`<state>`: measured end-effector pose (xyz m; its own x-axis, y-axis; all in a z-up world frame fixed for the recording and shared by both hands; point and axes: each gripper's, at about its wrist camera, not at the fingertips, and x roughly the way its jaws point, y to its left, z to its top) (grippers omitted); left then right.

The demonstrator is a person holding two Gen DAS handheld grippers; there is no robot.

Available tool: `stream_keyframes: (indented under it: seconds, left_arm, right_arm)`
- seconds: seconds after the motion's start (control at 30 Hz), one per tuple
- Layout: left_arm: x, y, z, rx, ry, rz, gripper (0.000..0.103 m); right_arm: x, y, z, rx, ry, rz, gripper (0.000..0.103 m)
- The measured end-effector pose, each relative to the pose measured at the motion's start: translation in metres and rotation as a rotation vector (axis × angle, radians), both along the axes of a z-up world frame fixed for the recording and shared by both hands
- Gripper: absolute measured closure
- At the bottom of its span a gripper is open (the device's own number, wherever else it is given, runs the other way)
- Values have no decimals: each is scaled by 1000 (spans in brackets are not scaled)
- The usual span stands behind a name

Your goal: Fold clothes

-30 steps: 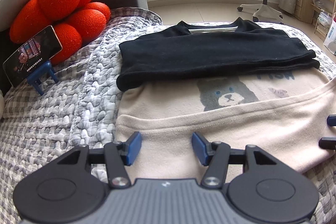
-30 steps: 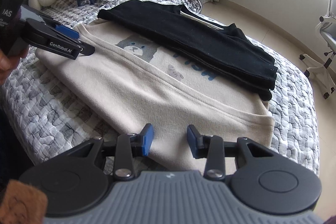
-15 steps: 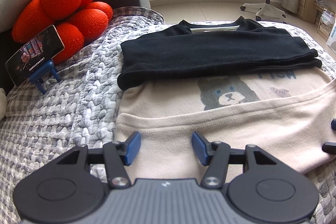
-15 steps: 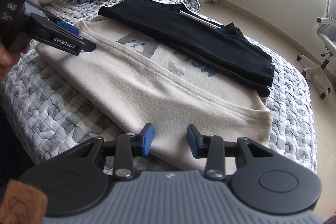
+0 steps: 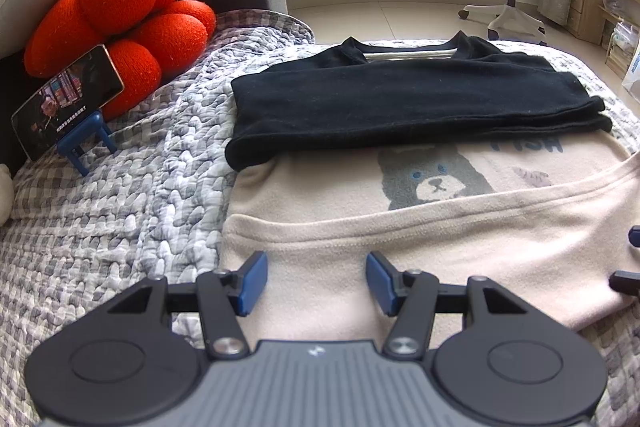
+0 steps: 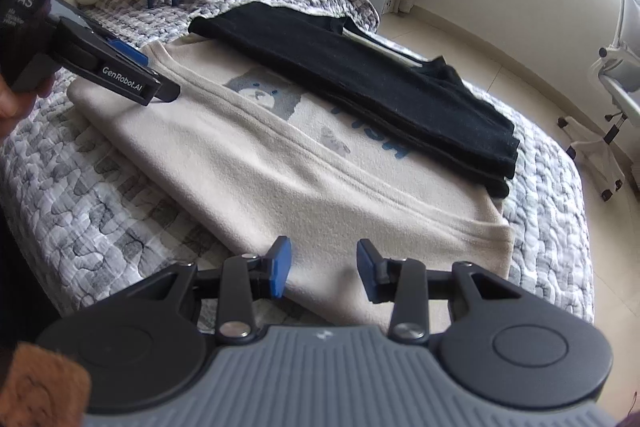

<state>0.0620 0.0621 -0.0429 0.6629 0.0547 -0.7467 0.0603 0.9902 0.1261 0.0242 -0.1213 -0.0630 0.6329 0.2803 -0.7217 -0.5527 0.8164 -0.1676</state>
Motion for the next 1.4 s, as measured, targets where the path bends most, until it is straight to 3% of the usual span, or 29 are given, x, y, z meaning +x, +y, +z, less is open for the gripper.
stream_keyframes:
  seconds: [0.2,0.4,0.7,0.8,0.87,1.03,1.4]
  left_arm:
    - [-9,4,8,-24,-30,-15,47]
    - [-9,-5,-8,5,-2,-40,46]
    - [-21,8,6,-5,-23,-31,46]
    - [-33,9,9,-40,-18,-41,45]
    - [-42,8,10,-71,-14,-58,45]
    - [-52,9,-4,-45,11,-54,44]
    - [-47,34,-4,-143,39,1,41]
  right_arm:
    - [-6,15,12,39,-33,52,62]
    - [-4,36,-3,-31,10,82,62]
    - [-8,19,7,-2,-7,86,62]
    - [-10,12,10,13,-13,81,62]
    - [-9,7,13,25,-16,71,62]
    - [-6,-16,14,40,4,8,62]
    - [-1,-79,3,52,96,-179,62]
